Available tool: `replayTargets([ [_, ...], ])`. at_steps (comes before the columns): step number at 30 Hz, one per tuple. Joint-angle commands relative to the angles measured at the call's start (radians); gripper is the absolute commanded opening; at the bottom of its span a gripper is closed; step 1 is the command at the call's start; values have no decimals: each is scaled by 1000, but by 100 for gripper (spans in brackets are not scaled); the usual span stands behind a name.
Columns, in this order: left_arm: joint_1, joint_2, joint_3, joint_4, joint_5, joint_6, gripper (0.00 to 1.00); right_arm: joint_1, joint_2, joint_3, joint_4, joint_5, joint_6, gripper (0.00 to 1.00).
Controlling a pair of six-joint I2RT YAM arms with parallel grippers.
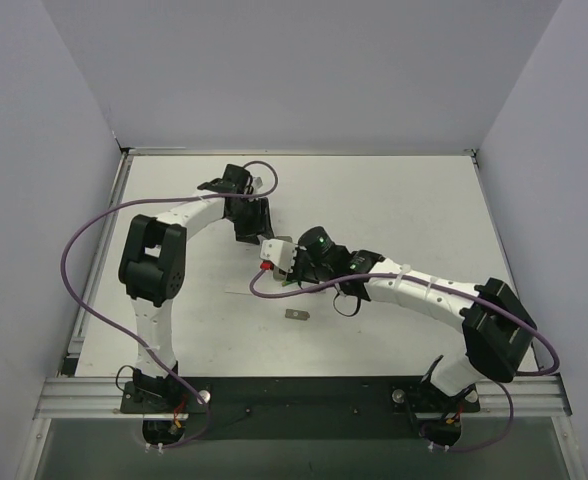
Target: Unload the batteries from the remote control
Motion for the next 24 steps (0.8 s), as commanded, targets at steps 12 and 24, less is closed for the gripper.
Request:
replayTargets([
  [12, -4, 18, 2, 119, 175, 12, 52, -9, 52, 84, -105, 26, -66, 0],
  [24, -10, 81, 20, 59, 138, 0, 42, -10, 94, 124, -159, 41, -107, 0],
])
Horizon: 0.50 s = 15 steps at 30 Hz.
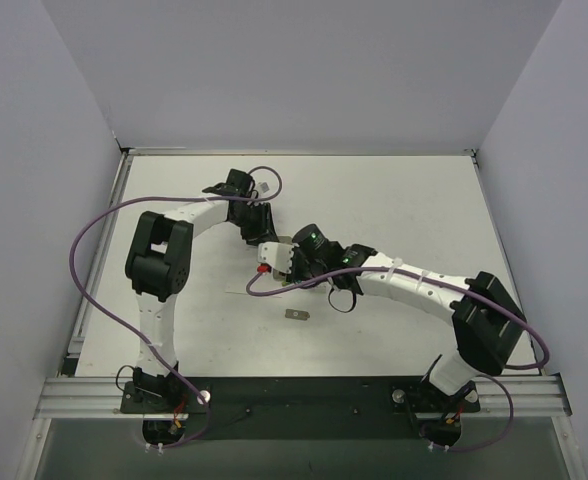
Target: Unload the batteries from the remote control
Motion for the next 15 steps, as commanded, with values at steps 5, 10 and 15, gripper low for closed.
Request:
replayTargets([
  [5, -13, 18, 16, -31, -23, 7, 38, -5, 64, 111, -93, 13, -52, 0],
  [10, -15, 21, 4, -33, -28, 2, 35, -4, 129, 180, -148, 5, -58, 0],
  [15, -18, 21, -5, -31, -25, -7, 34, -5, 175, 223, -171, 5, -49, 0],
])
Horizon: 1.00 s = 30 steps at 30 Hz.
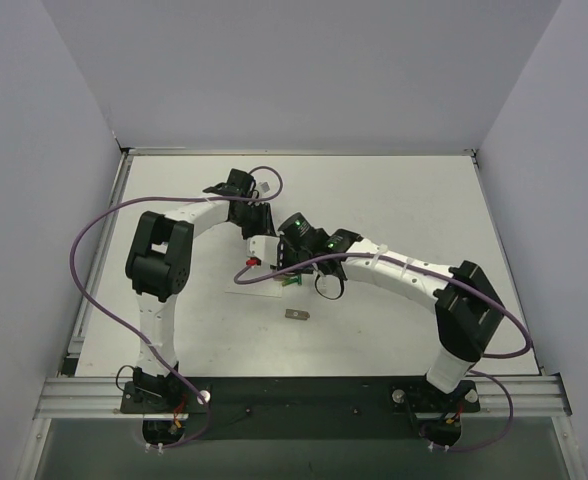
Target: Unload the batteries from the remote control
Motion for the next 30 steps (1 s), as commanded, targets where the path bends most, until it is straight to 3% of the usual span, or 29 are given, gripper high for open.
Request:
replayTargets([
  [1, -12, 21, -7, -33, -25, 4, 34, -8, 60, 33, -14, 16, 0, 0],
  [5, -10, 24, -7, -35, -22, 3, 34, -29, 65, 13, 29, 16, 41, 0],
  [16, -9, 33, -3, -46, -25, 6, 32, -109, -72, -261, 280, -128, 138, 0],
  [30, -9, 36, -7, -46, -24, 4, 31, -169, -113, -389, 406, -226, 242, 0],
])
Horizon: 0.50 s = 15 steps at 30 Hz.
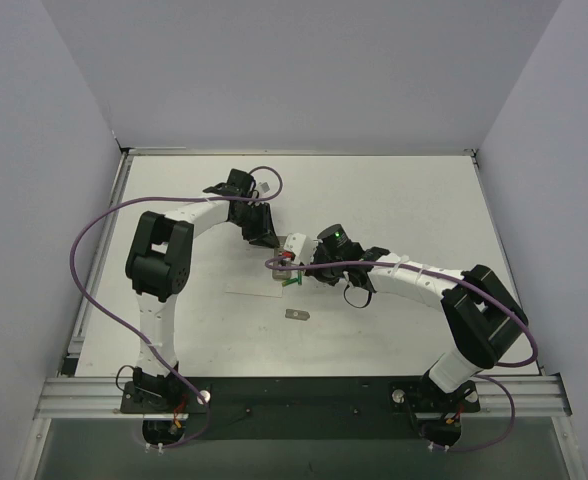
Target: Unload the batteries from the remote control
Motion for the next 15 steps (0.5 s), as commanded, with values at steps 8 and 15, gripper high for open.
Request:
replayTargets([
  [8, -8, 45, 0, -47, -22, 14, 31, -61, -38, -70, 165, -157, 100, 0],
  [15, -7, 51, 3, -52, -24, 16, 31, -74, -22, -78, 176, -174, 182, 0],
])
